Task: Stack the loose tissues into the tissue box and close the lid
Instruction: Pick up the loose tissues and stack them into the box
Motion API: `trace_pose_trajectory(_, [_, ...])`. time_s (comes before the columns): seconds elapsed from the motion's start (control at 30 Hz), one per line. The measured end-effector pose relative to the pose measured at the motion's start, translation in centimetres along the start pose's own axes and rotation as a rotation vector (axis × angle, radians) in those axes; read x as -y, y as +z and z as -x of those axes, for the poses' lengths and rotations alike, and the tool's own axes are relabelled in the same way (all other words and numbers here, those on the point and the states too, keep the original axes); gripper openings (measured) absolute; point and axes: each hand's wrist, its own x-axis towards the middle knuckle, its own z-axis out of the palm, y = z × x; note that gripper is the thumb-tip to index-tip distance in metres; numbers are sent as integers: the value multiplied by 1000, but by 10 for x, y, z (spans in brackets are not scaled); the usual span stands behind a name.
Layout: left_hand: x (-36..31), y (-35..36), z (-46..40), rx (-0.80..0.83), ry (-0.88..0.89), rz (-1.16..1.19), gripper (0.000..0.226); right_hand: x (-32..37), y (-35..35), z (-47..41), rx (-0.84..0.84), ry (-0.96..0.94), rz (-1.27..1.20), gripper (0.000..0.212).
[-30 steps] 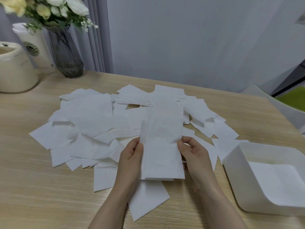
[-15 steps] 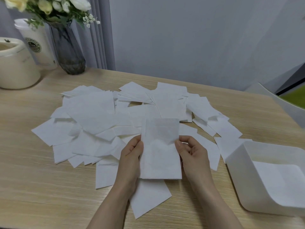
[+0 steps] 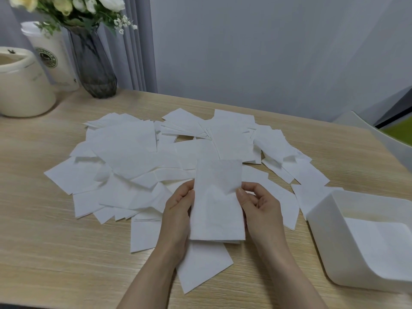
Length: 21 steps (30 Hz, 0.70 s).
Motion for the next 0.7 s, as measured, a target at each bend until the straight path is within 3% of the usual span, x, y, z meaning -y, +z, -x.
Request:
trace_pose_trajectory(0.5, [0, 0, 1, 33, 29, -89, 25, -5, 4, 1, -12, -20, -7, 9])
trace_pose_trajectory(0.7, [0, -2, 1, -71, 102, -93, 25, -11, -15, -11, -112, -93, 150, 10])
